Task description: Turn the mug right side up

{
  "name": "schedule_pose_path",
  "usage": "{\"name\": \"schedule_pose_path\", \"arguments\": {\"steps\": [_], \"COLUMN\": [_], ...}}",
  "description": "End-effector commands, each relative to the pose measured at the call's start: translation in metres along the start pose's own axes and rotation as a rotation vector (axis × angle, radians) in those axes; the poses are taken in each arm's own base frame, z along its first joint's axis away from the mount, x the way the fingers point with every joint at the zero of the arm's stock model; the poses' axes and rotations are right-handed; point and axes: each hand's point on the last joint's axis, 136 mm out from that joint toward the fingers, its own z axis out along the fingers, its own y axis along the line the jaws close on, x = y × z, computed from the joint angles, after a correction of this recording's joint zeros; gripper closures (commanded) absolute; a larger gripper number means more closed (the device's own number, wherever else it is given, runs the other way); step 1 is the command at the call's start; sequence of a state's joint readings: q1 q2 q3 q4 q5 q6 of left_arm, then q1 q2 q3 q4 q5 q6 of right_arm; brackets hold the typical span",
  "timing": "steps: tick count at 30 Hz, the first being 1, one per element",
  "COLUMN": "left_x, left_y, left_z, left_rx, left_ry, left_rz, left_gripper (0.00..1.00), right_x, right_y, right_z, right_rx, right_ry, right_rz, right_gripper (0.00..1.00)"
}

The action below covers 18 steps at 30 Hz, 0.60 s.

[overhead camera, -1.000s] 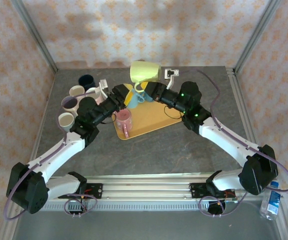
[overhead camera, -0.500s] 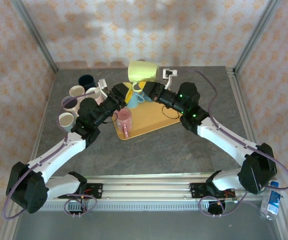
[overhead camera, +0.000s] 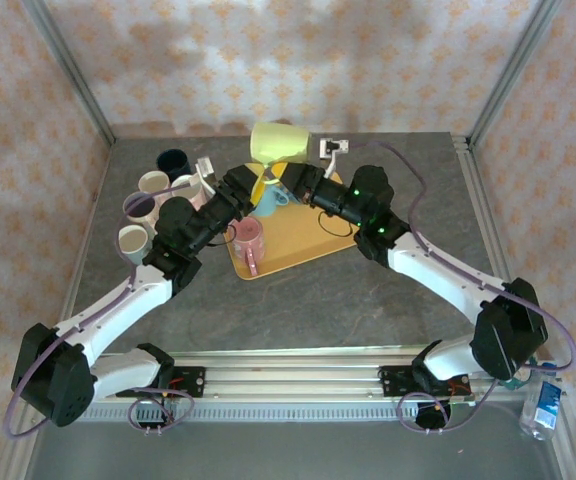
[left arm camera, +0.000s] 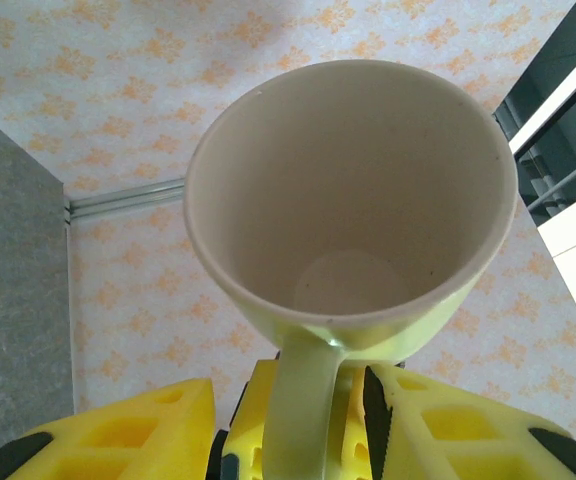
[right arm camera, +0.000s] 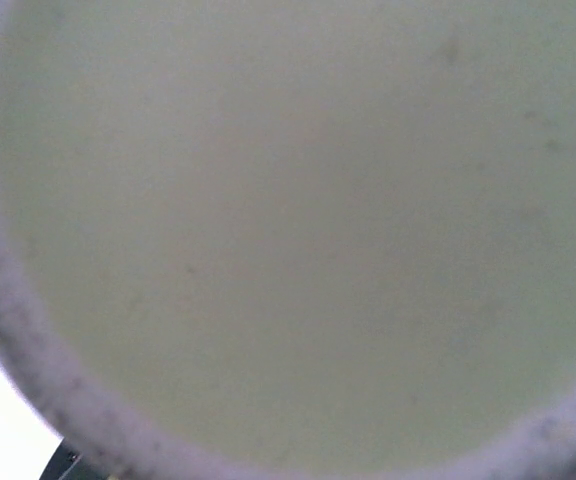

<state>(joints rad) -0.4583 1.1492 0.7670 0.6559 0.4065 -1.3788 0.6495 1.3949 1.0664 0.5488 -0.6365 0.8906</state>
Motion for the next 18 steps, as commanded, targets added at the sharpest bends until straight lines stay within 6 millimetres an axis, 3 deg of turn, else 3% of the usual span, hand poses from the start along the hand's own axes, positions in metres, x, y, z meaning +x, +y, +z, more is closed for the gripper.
{"name": "schedule_pose_path", "arguments": {"steps": [1, 6, 13, 18], "left_x": [-0.003, -0.006, -0.003, -0.001], "left_y": [-0.025, -0.027, -0.03, -0.028], "left_z": [0.001, -0.001, 0.01, 0.016], "left_rx": [0.072, 0.066, 0.079, 0.083], "left_ry": [-0.018, -0.042, -0.006, 0.012], "left_rz": [0.025, 0.051, 0.041, 0.028], "left_gripper": [0.57, 0.61, 0.65, 0.75], "right_x": [-0.008, -0.001, 0.004, 0.004], "right_y": [0.049, 0.049, 0.045, 0.042], "right_z": [-0.004, -0.006, -0.005, -0.003], "right_rx": [-0.171, -0.176, -0.172, -0.162], "right_ry": [-0.018, 0.008, 0.024, 0.021], "right_rz": [-0.079, -0.077, -0.06, -0.055], "right_gripper": [1.0, 1.0, 1.0, 1.0]}}
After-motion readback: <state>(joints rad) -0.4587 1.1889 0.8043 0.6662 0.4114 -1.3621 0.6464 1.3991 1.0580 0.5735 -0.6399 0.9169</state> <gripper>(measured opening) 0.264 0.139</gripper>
